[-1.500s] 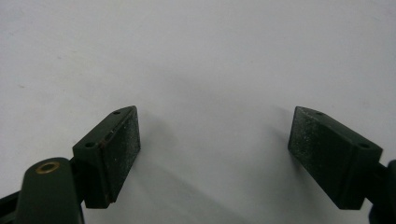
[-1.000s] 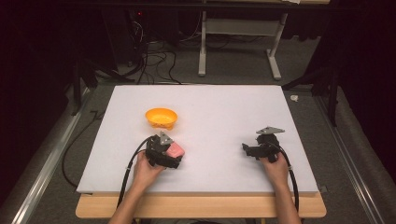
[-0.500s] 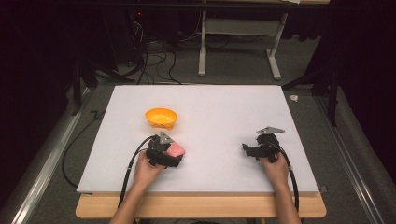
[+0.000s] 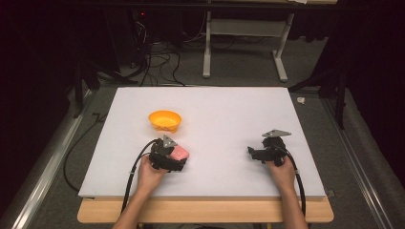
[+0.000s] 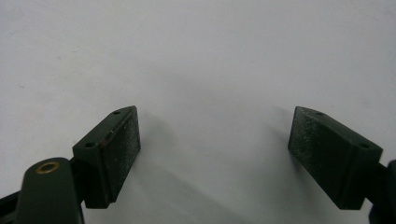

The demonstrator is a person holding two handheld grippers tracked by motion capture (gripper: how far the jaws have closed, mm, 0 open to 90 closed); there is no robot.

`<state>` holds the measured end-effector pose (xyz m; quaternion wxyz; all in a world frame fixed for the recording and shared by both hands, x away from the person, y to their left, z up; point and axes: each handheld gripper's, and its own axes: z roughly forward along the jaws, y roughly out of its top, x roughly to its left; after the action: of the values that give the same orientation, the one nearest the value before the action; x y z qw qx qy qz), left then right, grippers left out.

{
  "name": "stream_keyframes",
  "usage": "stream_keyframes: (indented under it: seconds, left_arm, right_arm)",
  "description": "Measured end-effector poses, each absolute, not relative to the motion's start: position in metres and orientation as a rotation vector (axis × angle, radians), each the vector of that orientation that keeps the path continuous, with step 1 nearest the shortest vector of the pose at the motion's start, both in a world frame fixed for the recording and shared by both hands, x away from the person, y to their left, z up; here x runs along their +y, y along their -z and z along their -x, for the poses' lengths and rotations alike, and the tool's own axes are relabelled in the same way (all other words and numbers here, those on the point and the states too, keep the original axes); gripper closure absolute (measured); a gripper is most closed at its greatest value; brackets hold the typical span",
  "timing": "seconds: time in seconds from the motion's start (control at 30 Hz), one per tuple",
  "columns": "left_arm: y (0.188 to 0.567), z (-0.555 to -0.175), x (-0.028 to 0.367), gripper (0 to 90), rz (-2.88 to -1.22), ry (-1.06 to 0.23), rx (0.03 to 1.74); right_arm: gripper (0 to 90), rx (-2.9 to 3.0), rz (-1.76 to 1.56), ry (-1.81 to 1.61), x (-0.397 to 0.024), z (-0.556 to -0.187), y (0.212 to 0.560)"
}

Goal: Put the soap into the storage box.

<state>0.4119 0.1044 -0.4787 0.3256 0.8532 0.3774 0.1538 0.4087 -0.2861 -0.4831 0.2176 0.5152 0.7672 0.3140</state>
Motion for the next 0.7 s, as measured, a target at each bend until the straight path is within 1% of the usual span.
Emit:
stream_keyframes:
  seconds: [0.43, 0.7]
  left_arm:
    - [0.475, -0.411, 0.106, 13.6, -2.234, -0.402, 0.995]
    - [0.466, -0.412, 0.113, 13.6, -2.169, -0.367, 1.010]
  right_arm:
    - [17.2, 2.125, -1.427, -0.869, -0.286, -0.409, 0.483]
    - [17.2, 2.125, -1.426, -0.869, -0.286, -0.409, 0.483]
